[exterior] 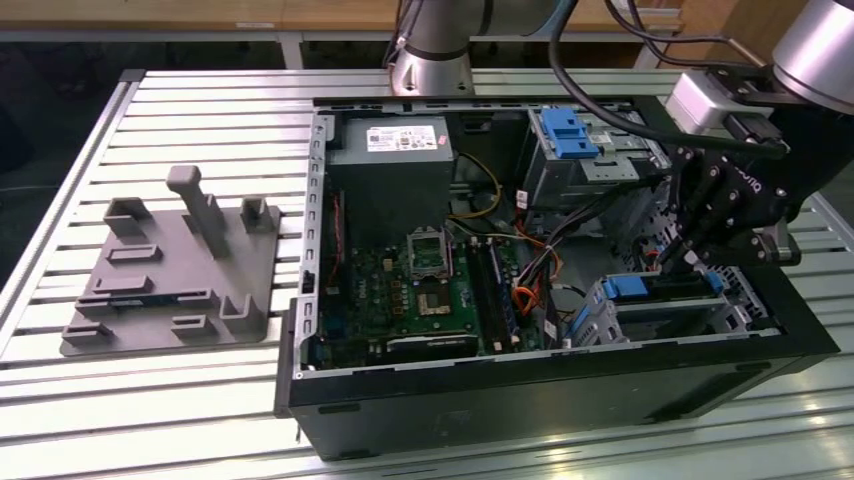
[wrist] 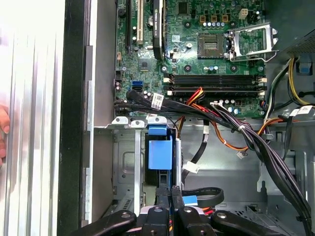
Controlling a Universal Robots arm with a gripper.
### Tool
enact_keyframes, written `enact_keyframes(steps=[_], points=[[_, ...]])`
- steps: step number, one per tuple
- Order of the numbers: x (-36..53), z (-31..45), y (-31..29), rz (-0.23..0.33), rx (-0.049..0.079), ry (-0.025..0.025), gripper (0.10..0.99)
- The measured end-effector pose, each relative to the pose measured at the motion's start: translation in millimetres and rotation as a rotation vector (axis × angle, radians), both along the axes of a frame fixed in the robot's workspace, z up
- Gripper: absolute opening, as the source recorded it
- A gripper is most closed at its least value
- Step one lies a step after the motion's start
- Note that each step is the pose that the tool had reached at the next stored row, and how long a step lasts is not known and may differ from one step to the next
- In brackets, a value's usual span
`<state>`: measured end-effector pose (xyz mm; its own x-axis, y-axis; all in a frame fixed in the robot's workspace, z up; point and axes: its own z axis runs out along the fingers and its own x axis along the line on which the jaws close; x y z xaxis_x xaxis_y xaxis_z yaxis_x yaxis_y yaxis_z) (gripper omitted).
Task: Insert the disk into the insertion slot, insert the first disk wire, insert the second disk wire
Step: 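Insert the second disk wire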
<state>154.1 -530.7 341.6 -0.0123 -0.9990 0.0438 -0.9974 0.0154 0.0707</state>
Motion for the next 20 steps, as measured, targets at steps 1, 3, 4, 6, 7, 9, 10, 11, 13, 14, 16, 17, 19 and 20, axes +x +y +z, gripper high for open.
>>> enact_keyframes(steps=[1,3,4,6,7,9,10,11,13,14,16,17,19,20], points=[[0.0,-0.2,-0.2,0.000,0.000,0.0000,0.141],[0.0,-0.3,-0.7,0.000,0.000,0.0000,0.141],[0.1,-0.5,-0.9,0.000,0.000,0.0000,0.141],[0.1,-0.7,-1.4,0.000,0.000,0.0000,0.141],[0.1,-0.8,-1.7,0.000,0.000,0.0000,0.141],[0.2,-1.0,-2.0,0.000,0.000,0.0000,0.141],[0.4,-1.2,-2.1,0.000,0.000,-0.0001,0.141],[0.6,-1.3,-2.2,0.000,0.000,-0.0001,0.141],[0.9,-1.5,-2.4,0.000,0.000,-0.0001,0.141],[1.0,-1.7,-2.5,0.000,0.000,0.0000,0.141],[1.0,-2.0,-2.5,0.000,0.000,0.0000,0.141],[1.1,-2.2,-2.6,0.000,0.000,-0.0001,0.141],[1.1,-2.6,-2.5,0.000,0.000,0.0000,0.141],[1.1,-2.9,-2.5,0.000,0.000,-0.0001,0.141]])
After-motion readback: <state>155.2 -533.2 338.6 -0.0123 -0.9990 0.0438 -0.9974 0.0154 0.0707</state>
